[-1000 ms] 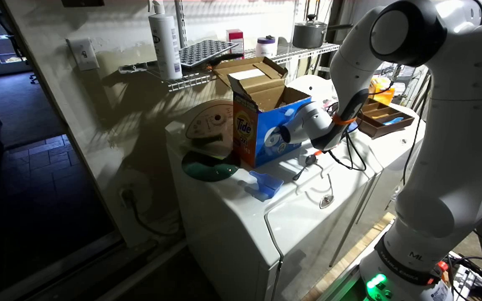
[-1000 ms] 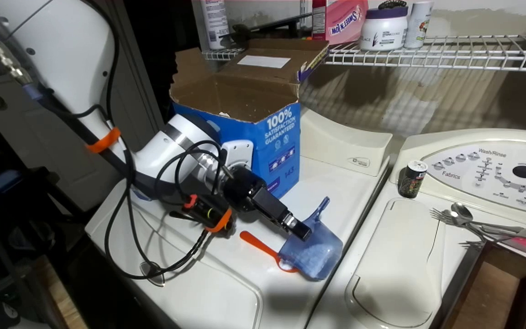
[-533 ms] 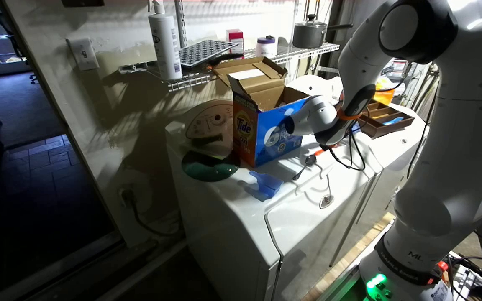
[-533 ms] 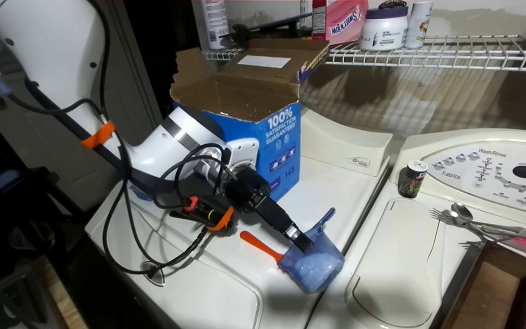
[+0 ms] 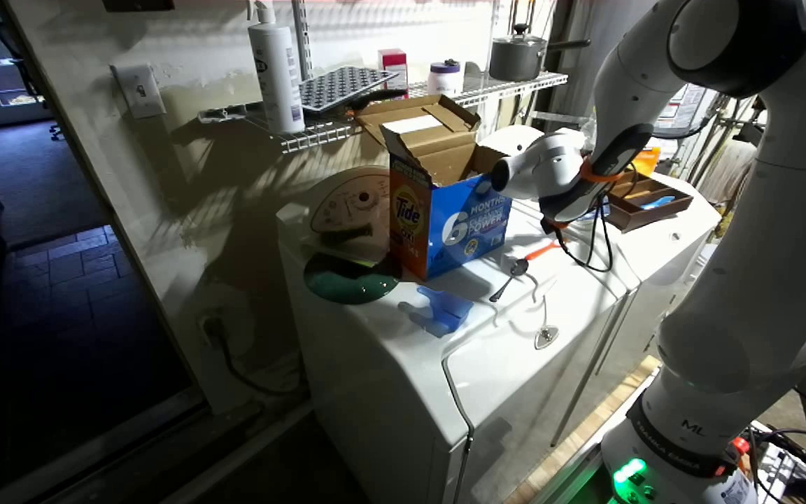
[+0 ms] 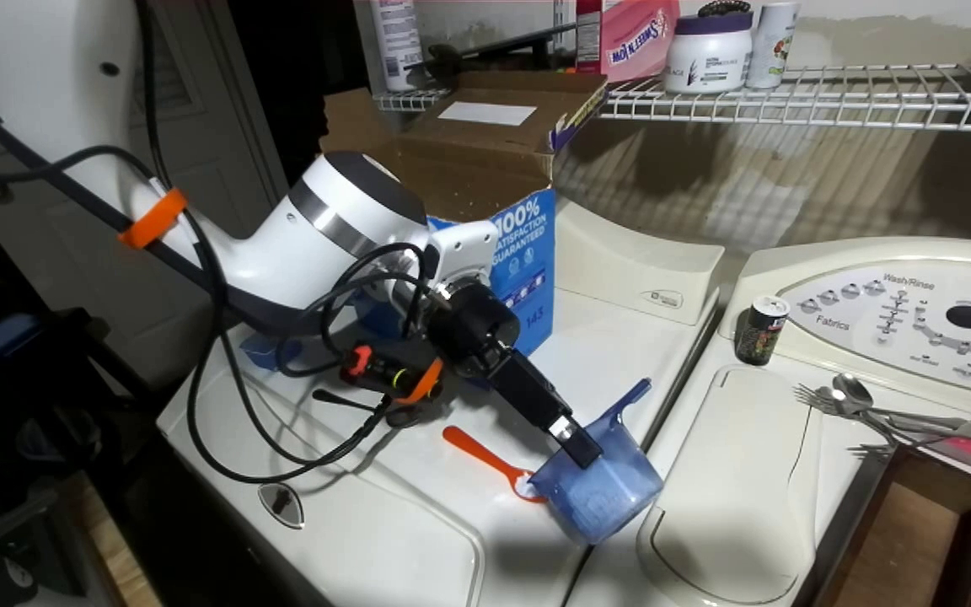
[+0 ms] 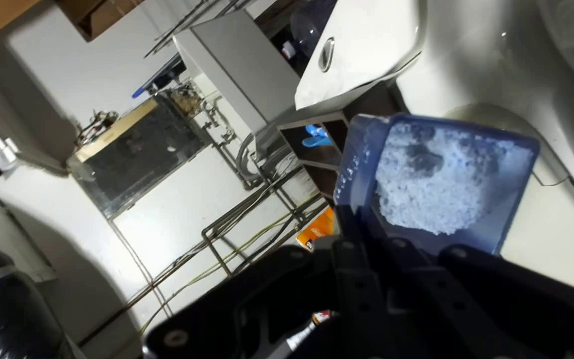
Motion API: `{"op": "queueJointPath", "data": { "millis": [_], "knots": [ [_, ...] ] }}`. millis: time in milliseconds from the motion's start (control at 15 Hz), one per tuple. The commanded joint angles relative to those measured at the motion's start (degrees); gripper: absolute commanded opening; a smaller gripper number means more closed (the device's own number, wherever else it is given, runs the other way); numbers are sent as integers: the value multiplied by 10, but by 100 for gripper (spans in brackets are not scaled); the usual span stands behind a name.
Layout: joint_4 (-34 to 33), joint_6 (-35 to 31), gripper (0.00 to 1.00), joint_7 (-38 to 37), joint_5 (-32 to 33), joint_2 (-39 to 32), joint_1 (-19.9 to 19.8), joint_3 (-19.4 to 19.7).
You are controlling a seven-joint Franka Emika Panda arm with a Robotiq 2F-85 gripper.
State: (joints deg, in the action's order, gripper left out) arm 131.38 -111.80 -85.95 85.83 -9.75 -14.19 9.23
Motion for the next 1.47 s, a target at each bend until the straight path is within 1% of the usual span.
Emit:
{"op": "queueJointPath", "data": {
  "millis": [0,333,533,733,1067,1400],
  "knots": [
    [-20,-81,1,39,-75,24,-16,15],
    [-43,-152,1,70,-144,40,-23,37],
    [-52,-206,1,102,-214,34,-26,44],
    [-54,-241,1,130,-275,32,-26,50],
    [-58,-263,1,171,-352,29,-23,60],
    [-58,-284,1,222,-443,17,-24,66]
  ]
}}
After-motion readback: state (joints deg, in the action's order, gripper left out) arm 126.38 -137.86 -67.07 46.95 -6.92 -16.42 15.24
